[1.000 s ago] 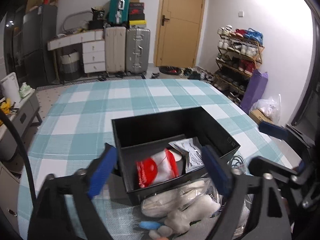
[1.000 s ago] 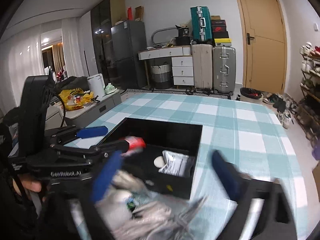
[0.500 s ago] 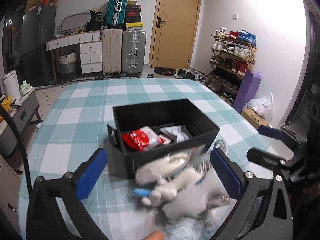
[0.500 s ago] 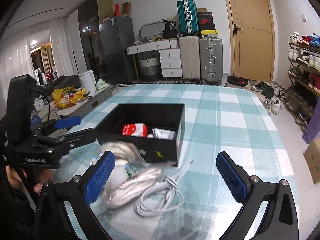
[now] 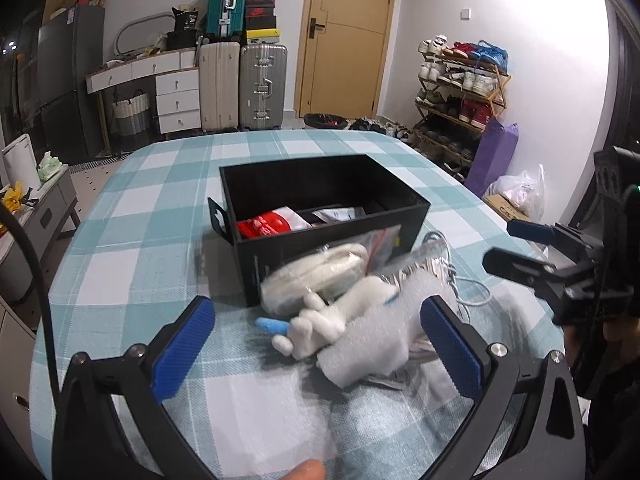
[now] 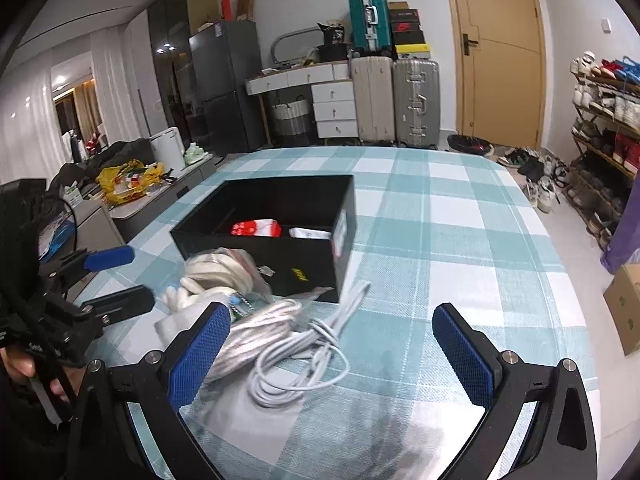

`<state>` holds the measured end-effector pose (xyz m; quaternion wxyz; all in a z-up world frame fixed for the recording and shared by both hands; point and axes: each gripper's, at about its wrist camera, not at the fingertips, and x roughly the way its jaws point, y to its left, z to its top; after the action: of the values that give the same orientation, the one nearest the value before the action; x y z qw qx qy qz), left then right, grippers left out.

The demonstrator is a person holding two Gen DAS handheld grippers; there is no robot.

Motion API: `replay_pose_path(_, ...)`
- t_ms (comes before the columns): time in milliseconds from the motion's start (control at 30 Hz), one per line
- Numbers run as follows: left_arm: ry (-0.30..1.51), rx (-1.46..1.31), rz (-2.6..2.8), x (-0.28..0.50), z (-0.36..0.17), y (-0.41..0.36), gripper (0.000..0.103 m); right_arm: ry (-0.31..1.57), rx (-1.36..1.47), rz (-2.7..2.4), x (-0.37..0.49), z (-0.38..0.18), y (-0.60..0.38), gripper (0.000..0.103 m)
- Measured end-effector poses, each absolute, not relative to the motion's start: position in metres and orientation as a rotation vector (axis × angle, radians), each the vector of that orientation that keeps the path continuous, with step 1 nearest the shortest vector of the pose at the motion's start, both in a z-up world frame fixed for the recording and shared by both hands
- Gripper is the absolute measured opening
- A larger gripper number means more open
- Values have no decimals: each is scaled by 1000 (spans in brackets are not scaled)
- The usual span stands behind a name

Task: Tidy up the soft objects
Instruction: 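Open both grippers and withdraw them from the black box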

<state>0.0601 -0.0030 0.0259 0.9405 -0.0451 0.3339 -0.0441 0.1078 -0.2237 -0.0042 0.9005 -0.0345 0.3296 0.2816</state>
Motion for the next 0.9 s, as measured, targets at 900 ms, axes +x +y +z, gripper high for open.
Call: replay_pose_path(900,803,-181,-124,72,-7,2,103,828,-69,505,132,-40,-229,103)
